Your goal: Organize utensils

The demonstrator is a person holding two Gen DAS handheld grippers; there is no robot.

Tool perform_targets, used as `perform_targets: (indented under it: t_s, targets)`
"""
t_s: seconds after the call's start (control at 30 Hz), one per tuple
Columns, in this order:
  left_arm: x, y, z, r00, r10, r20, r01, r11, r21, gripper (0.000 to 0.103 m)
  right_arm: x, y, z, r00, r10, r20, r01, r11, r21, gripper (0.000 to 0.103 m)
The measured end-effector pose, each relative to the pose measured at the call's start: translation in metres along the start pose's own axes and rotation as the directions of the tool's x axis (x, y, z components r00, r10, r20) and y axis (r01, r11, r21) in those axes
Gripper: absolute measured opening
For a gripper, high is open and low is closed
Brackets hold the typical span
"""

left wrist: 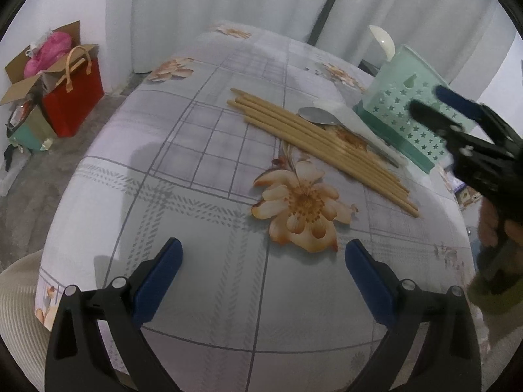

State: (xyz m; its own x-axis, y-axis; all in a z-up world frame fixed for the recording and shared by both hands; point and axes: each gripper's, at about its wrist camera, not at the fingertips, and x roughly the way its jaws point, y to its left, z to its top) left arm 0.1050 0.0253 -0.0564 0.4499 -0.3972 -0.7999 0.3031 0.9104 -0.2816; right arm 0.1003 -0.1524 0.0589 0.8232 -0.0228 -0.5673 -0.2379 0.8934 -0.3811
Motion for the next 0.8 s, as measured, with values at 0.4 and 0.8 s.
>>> perform_targets:
  t_s: [0.4, 0.8]
  targets:
    - [-0.015, 0.003, 0.022, 0.973, -0.168, 0.159, 0.158, 0.985, 0.076, 0.097, 0.038, 0.002, -0.001, 0.994, 0.034, -0.105, -0.033, 0.999, 0.01, 0.044]
    - [0.033, -0.069, 0.085, 0.978, -0.115, 0.175, 0.0, 0.835, 0.55, 0.06, 0.024, -0.03, -0.013, 0.995, 0.002, -0.104, 0.019, 0.978, 0.206, 0.043]
